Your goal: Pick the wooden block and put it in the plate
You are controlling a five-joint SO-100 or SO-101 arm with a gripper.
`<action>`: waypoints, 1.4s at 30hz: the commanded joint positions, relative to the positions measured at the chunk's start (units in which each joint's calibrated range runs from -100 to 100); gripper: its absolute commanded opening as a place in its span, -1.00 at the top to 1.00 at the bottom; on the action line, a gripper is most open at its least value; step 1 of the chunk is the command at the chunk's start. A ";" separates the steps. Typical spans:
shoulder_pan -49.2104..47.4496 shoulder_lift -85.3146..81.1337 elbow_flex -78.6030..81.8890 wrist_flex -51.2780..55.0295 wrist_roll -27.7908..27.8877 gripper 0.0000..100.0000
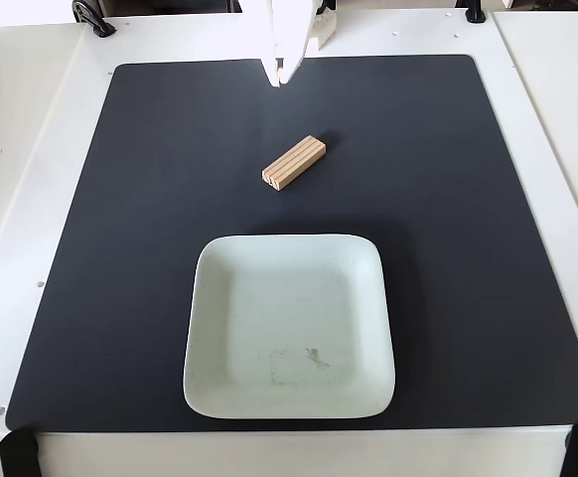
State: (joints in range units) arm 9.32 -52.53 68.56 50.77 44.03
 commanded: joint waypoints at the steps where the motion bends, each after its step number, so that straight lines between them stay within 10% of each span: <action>1: -0.25 11.17 -4.00 -6.09 -0.35 0.98; 21: 1.99 25.92 -11.29 -7.59 -4.57 0.47; 42: 1.32 41.77 -24.16 -7.59 -4.63 0.46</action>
State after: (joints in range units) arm 10.48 -11.36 46.60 43.45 39.23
